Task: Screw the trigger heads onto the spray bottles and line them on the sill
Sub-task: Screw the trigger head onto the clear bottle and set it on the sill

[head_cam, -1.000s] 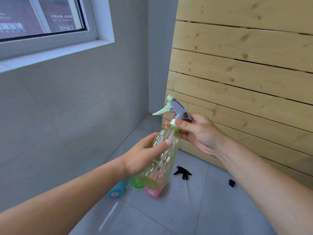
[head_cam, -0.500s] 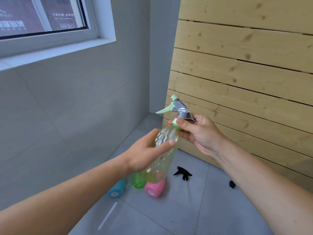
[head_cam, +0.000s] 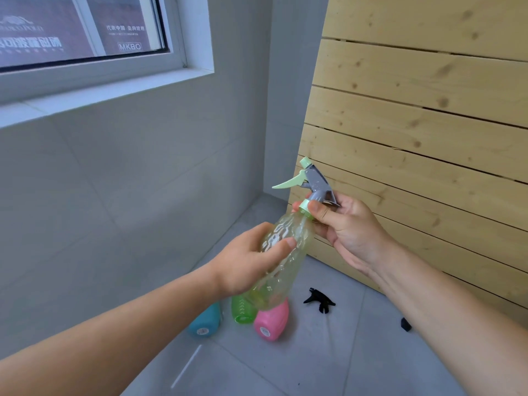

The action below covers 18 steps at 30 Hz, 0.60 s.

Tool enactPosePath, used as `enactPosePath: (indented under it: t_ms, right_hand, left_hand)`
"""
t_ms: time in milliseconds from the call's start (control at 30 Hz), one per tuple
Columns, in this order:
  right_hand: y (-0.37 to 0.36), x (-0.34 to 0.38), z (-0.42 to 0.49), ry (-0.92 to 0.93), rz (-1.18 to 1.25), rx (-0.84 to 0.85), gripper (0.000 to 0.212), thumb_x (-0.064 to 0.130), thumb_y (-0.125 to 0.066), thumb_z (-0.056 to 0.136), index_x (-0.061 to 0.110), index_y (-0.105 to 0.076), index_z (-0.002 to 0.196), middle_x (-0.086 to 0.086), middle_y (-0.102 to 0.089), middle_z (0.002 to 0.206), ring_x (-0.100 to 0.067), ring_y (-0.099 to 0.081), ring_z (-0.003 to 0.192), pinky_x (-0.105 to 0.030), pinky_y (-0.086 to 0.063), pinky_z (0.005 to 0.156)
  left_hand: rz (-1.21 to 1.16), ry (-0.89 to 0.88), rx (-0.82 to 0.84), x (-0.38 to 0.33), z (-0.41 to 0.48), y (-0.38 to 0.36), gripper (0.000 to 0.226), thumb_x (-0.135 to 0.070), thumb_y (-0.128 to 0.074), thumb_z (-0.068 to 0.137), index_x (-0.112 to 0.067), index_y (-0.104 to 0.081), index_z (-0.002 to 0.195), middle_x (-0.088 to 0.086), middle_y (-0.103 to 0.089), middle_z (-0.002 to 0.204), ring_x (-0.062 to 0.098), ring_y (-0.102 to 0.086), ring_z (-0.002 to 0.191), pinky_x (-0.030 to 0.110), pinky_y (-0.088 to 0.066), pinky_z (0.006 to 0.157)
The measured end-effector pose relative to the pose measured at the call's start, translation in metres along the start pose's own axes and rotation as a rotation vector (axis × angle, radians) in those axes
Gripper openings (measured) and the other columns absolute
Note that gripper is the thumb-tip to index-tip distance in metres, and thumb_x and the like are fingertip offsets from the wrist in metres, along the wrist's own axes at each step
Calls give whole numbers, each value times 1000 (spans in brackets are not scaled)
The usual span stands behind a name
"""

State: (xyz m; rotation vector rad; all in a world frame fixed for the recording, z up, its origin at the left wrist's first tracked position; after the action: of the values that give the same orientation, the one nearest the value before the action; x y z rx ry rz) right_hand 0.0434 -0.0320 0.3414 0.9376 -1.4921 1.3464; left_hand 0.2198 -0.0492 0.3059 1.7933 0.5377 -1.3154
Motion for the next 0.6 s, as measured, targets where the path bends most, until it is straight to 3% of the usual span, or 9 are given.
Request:
enactPosePath:
  t_ms: [67,133,233,300,400,467,533,600]
  right_hand:
    - [-5,0,5,-9,6,15,51,11,-69,78,-12,-55,121,-19,-72,102,-29,-71,100,-31,-60,76]
    - [-12,5,9,-16,37,16,53,13,-70,76,-8,-56,122,-20,-73,108,-33,-69,108,-30,-59,77]
    - [-32,14,18,-1,60,62,65,29,-76,74,7,-54,130,-19,-70,122,-33,-67,115,-42,-56,92]
    - [-51,19,21,0,-73,112,68,39,-74,74,16,-52,134,-13,-72,122,-27,-68,115,-49,-50,101]
    - [-85,26,23,70,-302,203,40,27,-59,92,22,-55,132,-2,-76,115,-17,-71,108,-36,-57,92]
    - [-109,32,35,121,-391,265,40,20,-57,96,27,-52,136,3,-75,115,-12,-71,107,-29,-57,88]
    - [-132,42,56,163,-451,297,48,17,-58,97,33,-46,141,5,-75,117,-10,-70,107,-27,-55,92]
    - [-155,55,88,221,-470,314,55,15,-57,98,35,-41,146,2,-75,117,-11,-71,105,-29,-55,94]
  left_hand:
    - [55,-9,-44,0,0,8,42,-79,-56,75,-38,-58,83,-22,-61,69,4,-57,66,35,-53,74]
    - [33,-20,-69,-3,0,16,43,-77,-58,75,-36,-58,85,-21,-60,69,4,-56,66,31,-52,73]
    - [-118,-71,-134,-15,-3,38,48,-75,-60,75,-30,-60,93,-21,-60,74,6,-57,71,33,-52,77]
    - [-231,-74,-221,-22,-2,61,61,-77,-56,73,-23,-60,102,-17,-61,82,7,-60,78,35,-53,81]
    - [-286,-95,-309,-32,1,93,67,-74,-54,76,-19,-56,114,-8,-63,101,9,-65,93,40,-56,94]
    - [-264,-102,-342,-41,7,116,58,-63,-54,85,-18,-49,122,-4,-62,108,9,-64,98,37,-55,97]
    - [-247,-101,-379,-53,16,142,41,-43,-53,101,-17,-41,131,-6,-60,111,4,-62,98,19,-54,84]
    - [-220,-119,-433,-69,27,177,34,-28,-53,105,-17,-39,134,-7,-64,110,3,-63,95,15,-52,75]
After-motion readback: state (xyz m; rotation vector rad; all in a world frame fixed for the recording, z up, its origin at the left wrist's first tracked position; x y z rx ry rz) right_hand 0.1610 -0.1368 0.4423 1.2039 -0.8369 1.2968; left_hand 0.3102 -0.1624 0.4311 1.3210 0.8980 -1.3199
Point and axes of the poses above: each hand's wrist, its own z-axis towards the middle knuckle, its own y-axis out of the back of the hand, x = y × z, the point moved 5 cm from there along z, towards the middle knuckle
